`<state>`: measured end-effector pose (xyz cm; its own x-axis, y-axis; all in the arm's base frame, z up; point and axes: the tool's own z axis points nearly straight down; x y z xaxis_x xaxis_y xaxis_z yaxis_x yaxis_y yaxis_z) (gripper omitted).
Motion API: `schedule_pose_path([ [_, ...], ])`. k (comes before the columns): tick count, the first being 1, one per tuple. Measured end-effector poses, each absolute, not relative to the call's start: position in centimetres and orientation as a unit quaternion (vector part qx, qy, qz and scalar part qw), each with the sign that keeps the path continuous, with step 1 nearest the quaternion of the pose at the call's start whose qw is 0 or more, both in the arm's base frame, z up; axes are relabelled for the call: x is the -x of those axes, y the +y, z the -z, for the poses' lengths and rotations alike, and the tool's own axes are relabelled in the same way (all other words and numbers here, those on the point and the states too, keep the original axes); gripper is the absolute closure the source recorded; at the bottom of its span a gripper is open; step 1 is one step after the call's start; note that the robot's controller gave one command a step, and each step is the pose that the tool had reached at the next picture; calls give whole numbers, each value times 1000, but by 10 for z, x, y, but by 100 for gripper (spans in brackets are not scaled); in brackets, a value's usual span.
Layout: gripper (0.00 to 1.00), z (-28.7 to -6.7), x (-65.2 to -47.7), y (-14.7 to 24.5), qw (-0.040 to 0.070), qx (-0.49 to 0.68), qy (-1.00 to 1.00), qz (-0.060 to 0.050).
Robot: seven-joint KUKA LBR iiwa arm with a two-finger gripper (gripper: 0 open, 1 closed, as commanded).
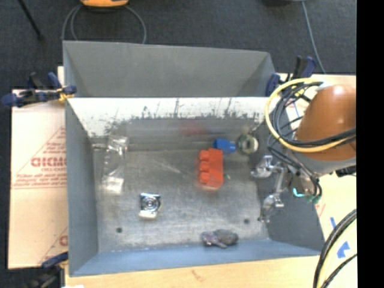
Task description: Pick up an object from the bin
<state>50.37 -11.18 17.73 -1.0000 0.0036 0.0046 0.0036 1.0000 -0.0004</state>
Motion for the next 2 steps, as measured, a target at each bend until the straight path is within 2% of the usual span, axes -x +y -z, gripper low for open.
schedule_pose_path([
  [1, 0, -109, -594, -18, -3, -17, -1000, 2],
  [2, 0, -180, -586, -40, -5, -138, -990, -1],
])
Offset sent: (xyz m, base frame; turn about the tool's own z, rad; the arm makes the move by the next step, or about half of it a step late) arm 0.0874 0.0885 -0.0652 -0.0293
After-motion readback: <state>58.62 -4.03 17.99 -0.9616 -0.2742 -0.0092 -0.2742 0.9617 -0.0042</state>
